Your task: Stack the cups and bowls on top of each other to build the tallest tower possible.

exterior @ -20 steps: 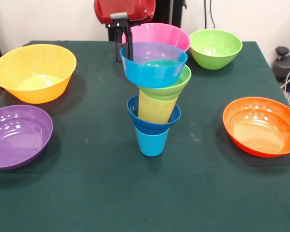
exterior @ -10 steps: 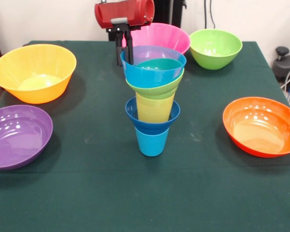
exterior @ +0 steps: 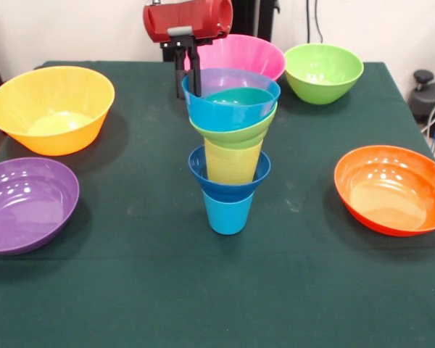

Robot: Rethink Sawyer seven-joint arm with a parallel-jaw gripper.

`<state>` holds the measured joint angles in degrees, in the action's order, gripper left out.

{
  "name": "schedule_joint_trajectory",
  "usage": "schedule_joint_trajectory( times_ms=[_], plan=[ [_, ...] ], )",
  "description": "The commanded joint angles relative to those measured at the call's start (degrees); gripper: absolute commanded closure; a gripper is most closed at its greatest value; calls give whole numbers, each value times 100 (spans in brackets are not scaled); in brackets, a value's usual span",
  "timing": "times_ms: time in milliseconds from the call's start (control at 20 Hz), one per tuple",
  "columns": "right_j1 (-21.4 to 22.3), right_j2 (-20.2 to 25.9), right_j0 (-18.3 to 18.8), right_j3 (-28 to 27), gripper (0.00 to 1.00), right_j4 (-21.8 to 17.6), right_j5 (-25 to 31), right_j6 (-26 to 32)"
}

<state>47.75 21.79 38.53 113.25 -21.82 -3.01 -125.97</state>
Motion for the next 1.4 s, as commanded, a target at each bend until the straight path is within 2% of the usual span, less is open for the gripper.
schedule_joint_trajectory(
  times_ms=[50,150,200,950,1200,1400],
  plan=[
    [-64,157,-183,171,100,-293,-35,-291],
    [-72,148,-180,150,100,-308,-14,-264],
    [-69,144,-183,153,0,-304,-3,-262],
    [-70,240,-86,76,0,-319,5,-223],
    [197,585,112,207,0,-187,218,-234],
    [275,654,101,175,0,-95,342,-241]
  ],
)
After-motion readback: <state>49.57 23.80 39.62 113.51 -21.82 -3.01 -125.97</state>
